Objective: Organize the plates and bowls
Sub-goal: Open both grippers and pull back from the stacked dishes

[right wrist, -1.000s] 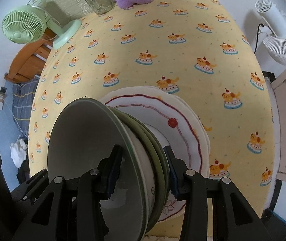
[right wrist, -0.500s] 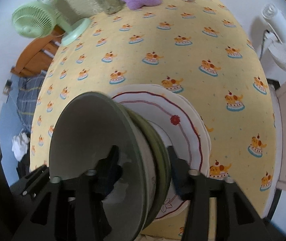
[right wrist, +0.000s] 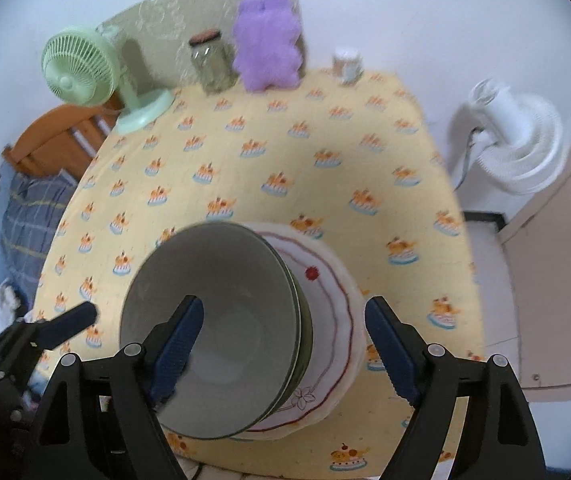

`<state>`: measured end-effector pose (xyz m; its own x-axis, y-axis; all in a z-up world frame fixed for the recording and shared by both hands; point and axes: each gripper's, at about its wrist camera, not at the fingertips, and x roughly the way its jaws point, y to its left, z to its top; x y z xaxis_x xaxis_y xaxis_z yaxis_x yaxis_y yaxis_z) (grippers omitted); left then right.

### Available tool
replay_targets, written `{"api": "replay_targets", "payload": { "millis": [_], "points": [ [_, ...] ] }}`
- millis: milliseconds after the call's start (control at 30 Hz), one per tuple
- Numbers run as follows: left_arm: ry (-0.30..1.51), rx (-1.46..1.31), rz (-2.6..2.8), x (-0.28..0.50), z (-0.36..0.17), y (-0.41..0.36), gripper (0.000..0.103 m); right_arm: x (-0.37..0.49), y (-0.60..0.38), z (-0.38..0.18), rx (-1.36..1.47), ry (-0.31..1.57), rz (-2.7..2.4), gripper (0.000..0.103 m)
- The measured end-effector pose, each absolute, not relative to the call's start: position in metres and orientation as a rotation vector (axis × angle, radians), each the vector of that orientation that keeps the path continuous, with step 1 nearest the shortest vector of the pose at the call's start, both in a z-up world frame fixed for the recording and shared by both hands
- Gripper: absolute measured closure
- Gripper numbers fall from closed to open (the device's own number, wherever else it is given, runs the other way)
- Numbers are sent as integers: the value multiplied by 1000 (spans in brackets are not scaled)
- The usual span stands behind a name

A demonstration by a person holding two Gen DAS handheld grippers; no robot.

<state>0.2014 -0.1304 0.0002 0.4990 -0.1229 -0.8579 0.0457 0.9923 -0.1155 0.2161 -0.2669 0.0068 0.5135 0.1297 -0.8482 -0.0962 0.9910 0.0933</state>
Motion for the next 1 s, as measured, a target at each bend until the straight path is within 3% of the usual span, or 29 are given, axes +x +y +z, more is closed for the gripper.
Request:
{"api": "replay_targets", "payload": {
  "millis": [233,300,367,467,1000],
  "points": [
    [902,-64,-112,173,27,-89,13,178,-239,41,29,866,52,18],
    [846,-22,-126,162,33,-82,10,166,-228,46,29,836,30,18],
    [782,30,-117,148,38,-71,0,153,-215,48,26,806,6,18],
    [732,45,-150,132,40,-52,0,136,-199,49,32,760,-16,18],
    [613,-20,6,76,-3,23,0,72,-154,-2,35,674,20,18]
  ]
}}
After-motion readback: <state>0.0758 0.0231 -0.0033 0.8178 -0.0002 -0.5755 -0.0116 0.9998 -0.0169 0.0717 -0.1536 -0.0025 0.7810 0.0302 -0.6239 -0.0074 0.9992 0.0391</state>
